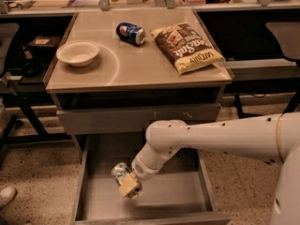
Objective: Place 7up can into middle drawer
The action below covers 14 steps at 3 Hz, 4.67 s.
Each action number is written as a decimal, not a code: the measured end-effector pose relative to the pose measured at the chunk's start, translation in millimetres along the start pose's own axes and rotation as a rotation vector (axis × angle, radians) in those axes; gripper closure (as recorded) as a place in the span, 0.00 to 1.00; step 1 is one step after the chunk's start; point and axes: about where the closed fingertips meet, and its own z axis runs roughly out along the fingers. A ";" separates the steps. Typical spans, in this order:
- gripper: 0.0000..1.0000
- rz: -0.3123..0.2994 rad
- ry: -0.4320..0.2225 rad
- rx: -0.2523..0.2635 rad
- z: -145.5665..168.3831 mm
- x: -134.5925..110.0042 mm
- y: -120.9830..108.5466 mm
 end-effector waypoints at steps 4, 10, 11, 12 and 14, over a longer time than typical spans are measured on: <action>1.00 0.124 -0.028 -0.036 114.3 4.4 -41.9; 0.81 0.185 -0.067 -0.067 145.0 0.0 -82.0; 0.58 0.185 -0.066 -0.067 145.1 0.0 -81.9; 0.35 0.185 -0.066 -0.067 145.1 0.1 -81.9; 0.00 0.185 -0.066 -0.068 145.2 0.1 -81.8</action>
Offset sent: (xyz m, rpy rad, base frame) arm -0.0056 0.0192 -0.1129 0.0251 0.0781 -0.1318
